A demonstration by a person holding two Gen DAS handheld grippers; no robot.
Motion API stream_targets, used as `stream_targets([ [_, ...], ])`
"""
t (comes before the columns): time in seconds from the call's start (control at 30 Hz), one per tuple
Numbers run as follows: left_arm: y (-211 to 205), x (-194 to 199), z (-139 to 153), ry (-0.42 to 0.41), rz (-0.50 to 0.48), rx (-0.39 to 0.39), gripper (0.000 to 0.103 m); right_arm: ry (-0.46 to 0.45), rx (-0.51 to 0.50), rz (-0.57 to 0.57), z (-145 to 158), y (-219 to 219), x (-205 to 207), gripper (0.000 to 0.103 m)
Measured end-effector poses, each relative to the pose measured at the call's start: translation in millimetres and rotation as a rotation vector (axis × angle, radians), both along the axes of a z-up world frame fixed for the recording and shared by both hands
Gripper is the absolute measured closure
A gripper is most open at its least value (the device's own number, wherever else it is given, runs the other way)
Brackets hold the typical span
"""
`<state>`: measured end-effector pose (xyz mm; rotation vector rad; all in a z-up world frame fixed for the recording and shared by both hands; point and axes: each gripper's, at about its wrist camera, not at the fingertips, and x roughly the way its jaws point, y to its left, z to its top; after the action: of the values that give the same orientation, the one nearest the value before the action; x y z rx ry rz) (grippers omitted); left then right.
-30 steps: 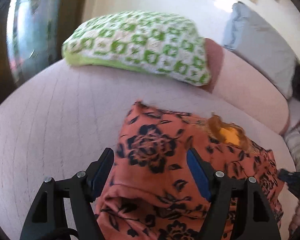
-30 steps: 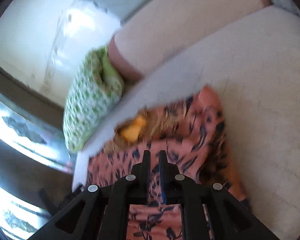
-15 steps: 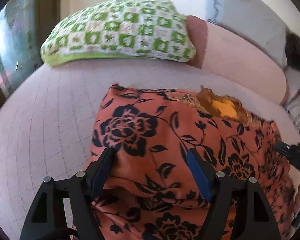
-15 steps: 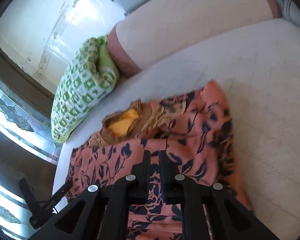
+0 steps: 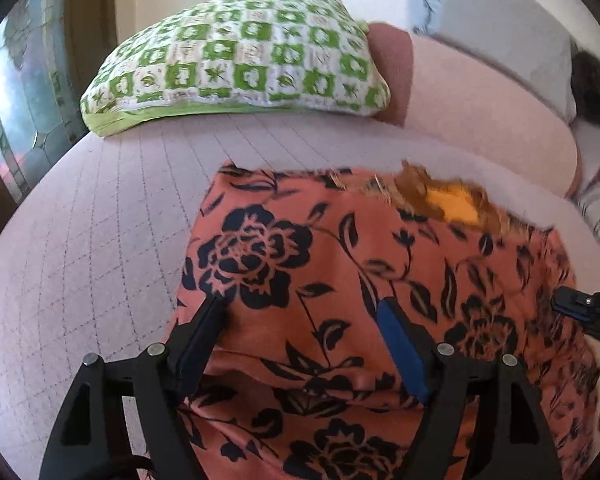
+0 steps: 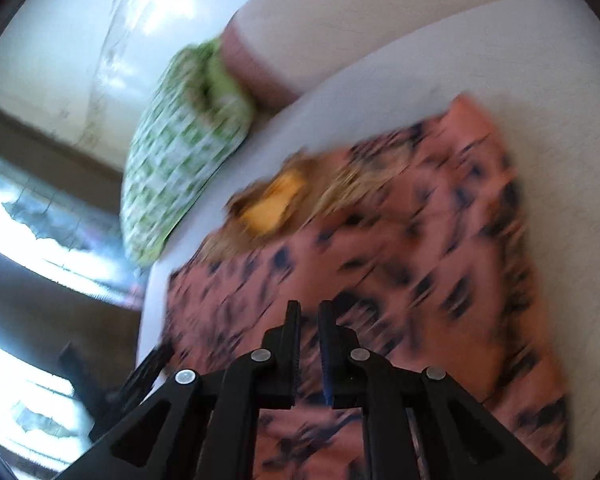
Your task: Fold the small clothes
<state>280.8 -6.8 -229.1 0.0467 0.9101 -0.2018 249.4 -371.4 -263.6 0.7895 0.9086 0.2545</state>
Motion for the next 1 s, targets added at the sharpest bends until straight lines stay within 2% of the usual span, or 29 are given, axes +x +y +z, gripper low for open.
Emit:
stream_targets([
  [0.07,-9,1,-12,0.036,-0.002,0.108,0.023,0.037,-0.03,0.052,-4,21,3,0.092],
  [0.13,-11,-1,-16,0.036,-0.003,0.135,0.023,0.13,-0.085,0.114,-18,37,2,0.091],
  [0.2,-10,-1,-11,0.04,0.004,0.113,0.023,0.126,-0.113,0.13,-21,42,3,0.092],
  [0.27,-2,-1,-2,0.015,0.025,0.029,0.023,0.132,-0.101,0.143,-13,37,8,0.092],
  [0.33,5,2,5,-0.018,0.032,-0.034,0.023,0.066,-0.086,0.081,-4,24,14,0.092],
  [0.37,5,3,7,-0.03,0.034,-0.04,0.023,0.044,-0.094,0.041,-1,16,15,0.092],
  [0.4,4,6,7,-0.035,0.04,-0.026,0.023,0.031,-0.097,-0.01,0,6,17,0.092],
  [0.47,2,16,-5,0.012,0.067,0.029,0.023,0.027,-0.088,-0.093,-8,-10,21,0.092],
  [0.53,4,26,-18,0.056,0.103,0.064,0.02,0.064,-0.114,-0.135,-23,-23,32,0.093],
  [0.6,4,27,-18,0.049,0.105,0.065,0.018,0.043,-0.077,-0.131,-28,-29,35,0.093],
  [0.7,9,26,-13,0.041,0.115,0.036,0.018,0.031,-0.101,-0.131,-15,-29,32,0.093],
  [0.73,13,25,-12,0.032,0.132,0.023,0.018,0.005,-0.126,-0.144,-9,-29,28,0.092],
  [0.83,30,24,-10,0.024,0.208,0.012,0.018,0.005,-0.145,-0.2,-3,-37,19,0.092],
  [0.9,33,26,-22,0.078,0.22,0.038,0.018,0.024,-0.128,-0.208,-7,-42,17,0.092],
  [0.93,35,27,-27,0.099,0.209,0.027,0.017,0.077,-0.132,-0.202,-16,-42,17,0.092],
  [1.0,40,23,-21,0.092,0.218,-0.001,0.017,0.095,-0.104,-0.194,-21,-47,12,0.092],
])
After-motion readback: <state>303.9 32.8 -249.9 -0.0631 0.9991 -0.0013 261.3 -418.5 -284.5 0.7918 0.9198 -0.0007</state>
